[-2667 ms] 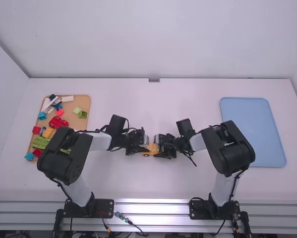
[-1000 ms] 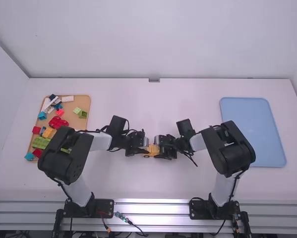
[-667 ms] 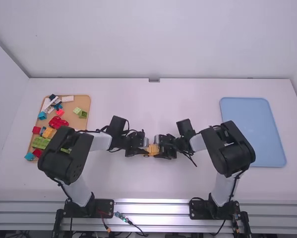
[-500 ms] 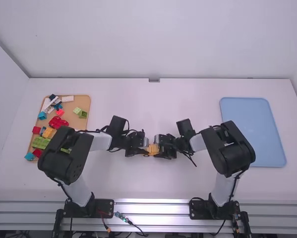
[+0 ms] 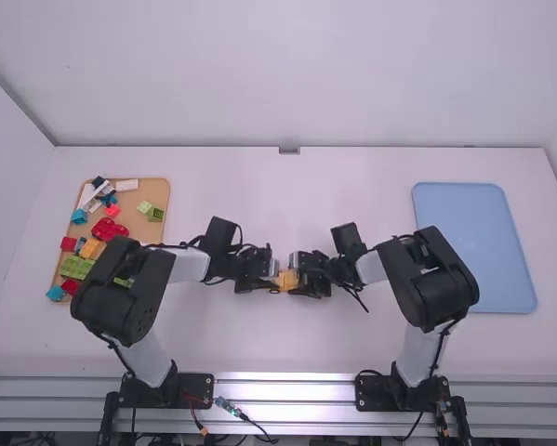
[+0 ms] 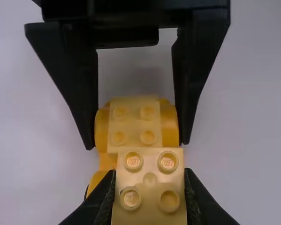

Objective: Assemble lego blocks to make yellow taxi

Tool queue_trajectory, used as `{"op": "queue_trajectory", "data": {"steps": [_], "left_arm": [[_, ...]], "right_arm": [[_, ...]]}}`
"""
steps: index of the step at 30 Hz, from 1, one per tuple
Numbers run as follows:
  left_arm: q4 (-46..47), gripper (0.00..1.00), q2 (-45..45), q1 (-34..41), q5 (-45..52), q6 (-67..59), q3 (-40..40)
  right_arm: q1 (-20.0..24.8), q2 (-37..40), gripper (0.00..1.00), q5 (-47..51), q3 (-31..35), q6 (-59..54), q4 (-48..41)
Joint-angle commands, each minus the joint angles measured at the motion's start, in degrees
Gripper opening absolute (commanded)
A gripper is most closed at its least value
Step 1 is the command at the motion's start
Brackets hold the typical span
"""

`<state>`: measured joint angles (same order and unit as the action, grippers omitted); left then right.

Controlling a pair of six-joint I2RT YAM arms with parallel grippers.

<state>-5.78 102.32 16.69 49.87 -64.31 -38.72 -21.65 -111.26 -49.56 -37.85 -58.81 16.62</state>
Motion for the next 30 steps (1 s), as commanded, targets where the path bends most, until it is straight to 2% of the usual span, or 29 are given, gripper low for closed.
{"op": "queue_trajectory", "data": {"steps": [1,9,24,26,27,30], "left_arm": [[0.25,0.02,0.95,1.01,-1.25,-2.58,1.11],[-8.21,0.02,0.95,1.01,-1.49,4.48,3.65],[-6.31,0.02,0.95,1.01,-4.94,7.96,2.97],[-6.63,0.06,0.95,1.01,-5.18,7.98,2.99],[-6.72,0.14,0.95,1.01,-5.79,7.96,2.99],[-6.81,0.25,0.95,1.01,-7.28,7.98,2.93]], "right_arm": [[-0.15,-1.72,0.20,4.59,1.14,0.04,-0.52],[-0.15,-1.72,0.19,4.59,1.14,0.04,-0.39],[-0.15,-1.72,0.19,4.63,1.14,0.04,-0.33],[-0.15,-1.72,0.19,4.66,1.14,0.07,-0.33],[-0.15,-1.72,0.19,4.61,1.14,0.07,-0.35],[-0.15,-1.72,0.20,4.61,1.14,0.04,-0.39]]}}
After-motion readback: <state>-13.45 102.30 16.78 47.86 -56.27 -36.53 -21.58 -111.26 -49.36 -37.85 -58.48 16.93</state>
